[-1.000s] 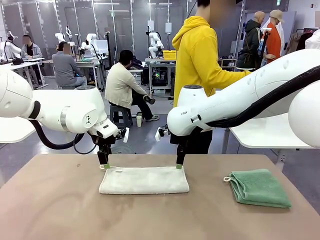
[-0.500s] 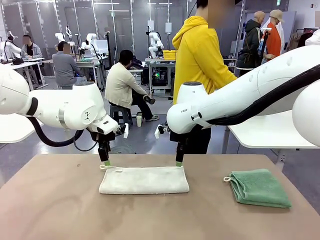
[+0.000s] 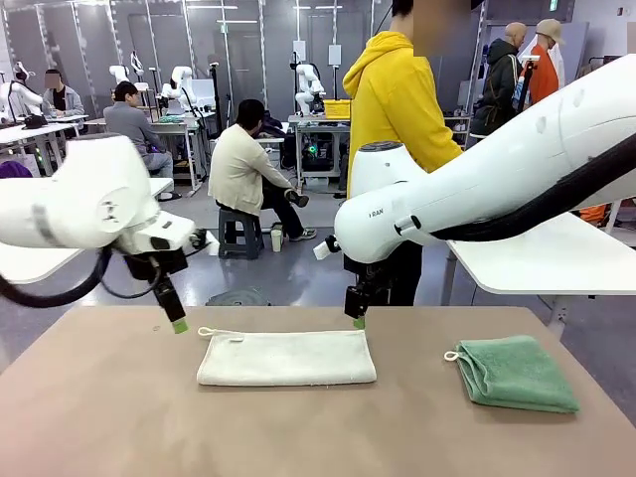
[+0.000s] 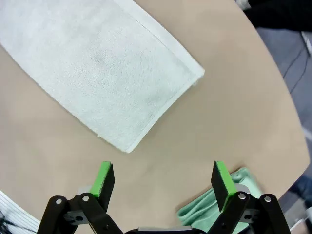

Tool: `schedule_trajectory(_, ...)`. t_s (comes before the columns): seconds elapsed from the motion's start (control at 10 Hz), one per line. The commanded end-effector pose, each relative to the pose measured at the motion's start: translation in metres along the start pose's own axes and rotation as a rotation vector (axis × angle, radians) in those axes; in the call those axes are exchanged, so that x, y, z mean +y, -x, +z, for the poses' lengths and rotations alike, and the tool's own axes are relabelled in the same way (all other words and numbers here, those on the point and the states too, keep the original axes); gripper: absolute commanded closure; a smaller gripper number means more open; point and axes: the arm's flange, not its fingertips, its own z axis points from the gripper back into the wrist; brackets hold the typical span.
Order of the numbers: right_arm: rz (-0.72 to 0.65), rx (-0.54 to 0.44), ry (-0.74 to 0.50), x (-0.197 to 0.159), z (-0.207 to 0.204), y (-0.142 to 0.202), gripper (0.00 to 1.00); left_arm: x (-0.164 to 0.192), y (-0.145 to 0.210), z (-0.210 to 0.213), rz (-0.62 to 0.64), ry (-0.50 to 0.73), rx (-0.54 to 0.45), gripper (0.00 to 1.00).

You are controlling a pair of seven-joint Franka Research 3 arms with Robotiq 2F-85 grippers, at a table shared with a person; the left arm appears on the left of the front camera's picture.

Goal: Fold the towels and place them in the basket.
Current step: When a person lays out a Towel with hook on the table, fold it in half twice.

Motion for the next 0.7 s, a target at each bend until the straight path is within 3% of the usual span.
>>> schedule_trajectory(0.0, -0.171, -0.038, 0.004, 0.008, -0.006, 0.013, 0.00, -0.029, 0.042, 0.015, 0.007, -0.014, -0.123, 0.00)
schedule_trajectory(0.4, -0.391, -0.041, -0.114, -0.001, -0.033, 0.015, 0.00, -0.062, 0.109, 0.027, -0.020, -0.115, -0.323, 0.00)
schedule_trajectory(0.6, -0.467, -0.038, -0.126, -0.010, -0.046, 0.010, 0.00, -0.066, 0.126, 0.025, -0.017, -0.098, -0.353, 0.00)
